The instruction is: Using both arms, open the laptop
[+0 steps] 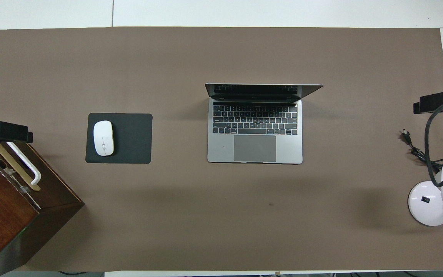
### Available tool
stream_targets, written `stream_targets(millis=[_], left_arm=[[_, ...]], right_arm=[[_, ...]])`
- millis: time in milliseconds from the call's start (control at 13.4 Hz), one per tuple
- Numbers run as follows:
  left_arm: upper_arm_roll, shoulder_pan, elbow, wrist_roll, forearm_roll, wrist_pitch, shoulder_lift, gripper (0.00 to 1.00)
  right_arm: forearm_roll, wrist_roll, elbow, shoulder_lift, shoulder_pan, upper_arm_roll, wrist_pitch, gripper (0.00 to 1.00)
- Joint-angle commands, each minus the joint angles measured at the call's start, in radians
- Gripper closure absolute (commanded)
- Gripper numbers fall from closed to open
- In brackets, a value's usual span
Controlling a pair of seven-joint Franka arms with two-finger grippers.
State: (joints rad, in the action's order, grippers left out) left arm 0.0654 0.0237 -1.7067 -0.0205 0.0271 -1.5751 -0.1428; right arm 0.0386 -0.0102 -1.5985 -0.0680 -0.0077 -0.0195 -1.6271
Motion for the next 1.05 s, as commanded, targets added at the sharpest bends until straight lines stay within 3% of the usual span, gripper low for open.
stream_targets(millis=[0, 972], left_arm=[[0.007, 0.012, 0.016, 0.001, -0.012, 0.01, 0.003, 0.0], [0.008, 0.009, 0.013, 0.002, -0.012, 0.009, 0.002, 0.0]], right_arm=[[-0.016, 0.027, -0.026, -0.022, -0.008, 0.004, 0.007, 0.0], [-0.049, 0.024, -0.047, -0.035, -0.008, 0.004, 0.029, 0.0]])
